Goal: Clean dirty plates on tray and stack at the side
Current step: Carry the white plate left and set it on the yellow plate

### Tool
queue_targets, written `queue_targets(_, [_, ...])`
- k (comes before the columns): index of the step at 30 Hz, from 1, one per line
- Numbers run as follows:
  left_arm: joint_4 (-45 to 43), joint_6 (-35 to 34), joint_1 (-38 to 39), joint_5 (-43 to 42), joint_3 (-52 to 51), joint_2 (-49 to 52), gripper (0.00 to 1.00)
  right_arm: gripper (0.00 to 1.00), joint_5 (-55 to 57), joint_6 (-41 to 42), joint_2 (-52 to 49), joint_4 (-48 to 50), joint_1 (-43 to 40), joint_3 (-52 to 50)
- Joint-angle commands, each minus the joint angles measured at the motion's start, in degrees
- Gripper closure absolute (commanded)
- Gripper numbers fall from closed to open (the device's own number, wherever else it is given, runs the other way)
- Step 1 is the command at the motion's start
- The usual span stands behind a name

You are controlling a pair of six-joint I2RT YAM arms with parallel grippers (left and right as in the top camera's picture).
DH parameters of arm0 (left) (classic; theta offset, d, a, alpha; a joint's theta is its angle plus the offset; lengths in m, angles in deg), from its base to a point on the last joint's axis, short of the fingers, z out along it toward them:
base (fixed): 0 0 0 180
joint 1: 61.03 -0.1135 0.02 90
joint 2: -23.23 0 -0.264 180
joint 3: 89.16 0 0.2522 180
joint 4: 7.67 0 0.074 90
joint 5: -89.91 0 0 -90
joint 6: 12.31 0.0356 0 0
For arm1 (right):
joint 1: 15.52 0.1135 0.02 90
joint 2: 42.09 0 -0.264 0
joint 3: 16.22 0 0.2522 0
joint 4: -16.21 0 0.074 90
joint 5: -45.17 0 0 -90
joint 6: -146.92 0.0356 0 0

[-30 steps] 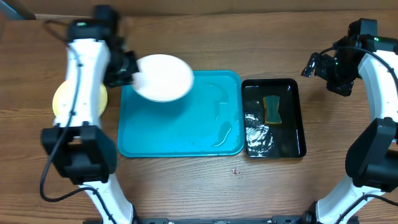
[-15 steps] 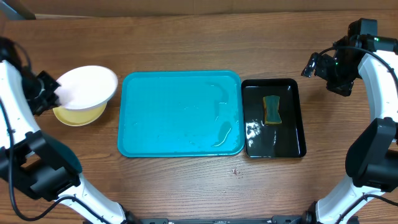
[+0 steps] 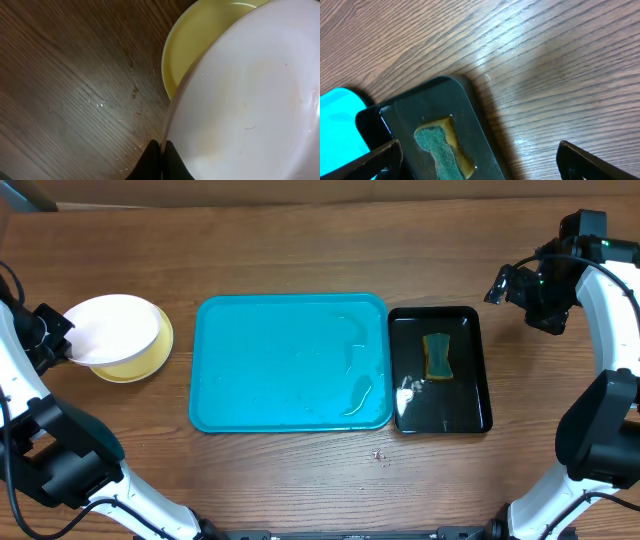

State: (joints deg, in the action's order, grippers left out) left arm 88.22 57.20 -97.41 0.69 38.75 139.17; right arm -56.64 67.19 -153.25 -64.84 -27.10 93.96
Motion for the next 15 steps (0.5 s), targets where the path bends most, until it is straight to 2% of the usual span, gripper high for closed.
queue_targets(1, [-1.01, -0.98, -0.02, 1.33, 1.36, -0.76, 0.95, 0.00, -0.24, 0.00, 1.09, 0.15, 0.20, 0.35])
queue_targets(10, [-3.32, -0.98, -0.02, 1.38, 1.36, 0.31, 0.89, 0.00, -0.24, 0.00, 1.09, 0.13, 0.20, 0.35])
queue_targets(11, [-3.45, -1.01, -0.02, 1.31, 1.36, 0.57, 0.84, 0.00, -0.24, 0.00, 1.09, 0.13, 0.20, 0.35])
queue_targets(15, [-3.82, -0.96, 0.13, -0.85, 1.31, 1.01, 0.42, 0.00, -0.24, 0.00, 1.09, 0.13, 0.20, 0.35])
